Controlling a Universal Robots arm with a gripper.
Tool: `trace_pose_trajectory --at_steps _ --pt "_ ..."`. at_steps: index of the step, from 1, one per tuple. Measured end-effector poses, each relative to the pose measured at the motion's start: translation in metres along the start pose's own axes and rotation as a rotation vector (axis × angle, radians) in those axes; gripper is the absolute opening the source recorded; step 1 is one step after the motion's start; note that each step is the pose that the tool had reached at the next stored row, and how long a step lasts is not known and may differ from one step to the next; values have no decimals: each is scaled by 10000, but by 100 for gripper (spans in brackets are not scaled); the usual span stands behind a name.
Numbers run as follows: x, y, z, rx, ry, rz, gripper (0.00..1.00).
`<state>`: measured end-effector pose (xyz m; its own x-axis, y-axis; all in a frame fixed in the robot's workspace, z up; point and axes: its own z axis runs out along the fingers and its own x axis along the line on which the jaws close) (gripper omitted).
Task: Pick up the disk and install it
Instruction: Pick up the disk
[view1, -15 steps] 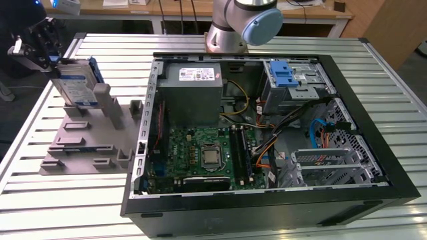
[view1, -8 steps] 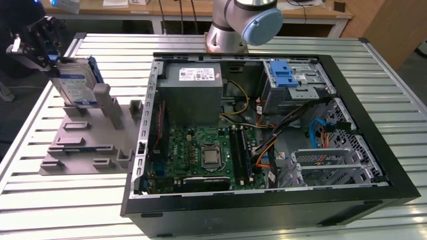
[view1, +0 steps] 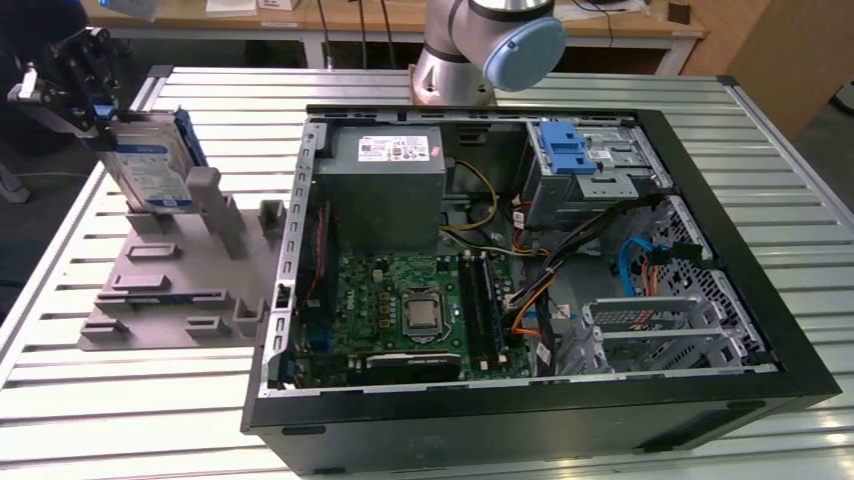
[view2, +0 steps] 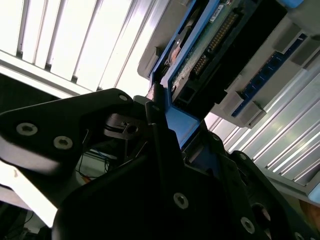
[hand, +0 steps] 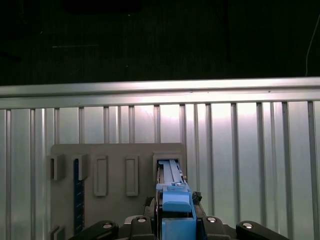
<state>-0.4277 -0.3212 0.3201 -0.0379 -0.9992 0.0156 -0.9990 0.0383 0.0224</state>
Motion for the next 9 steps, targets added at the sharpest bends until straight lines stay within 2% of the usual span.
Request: trace_pose_trajectory --at_steps 9 --pt "0 0 -24 0 -6 0 36"
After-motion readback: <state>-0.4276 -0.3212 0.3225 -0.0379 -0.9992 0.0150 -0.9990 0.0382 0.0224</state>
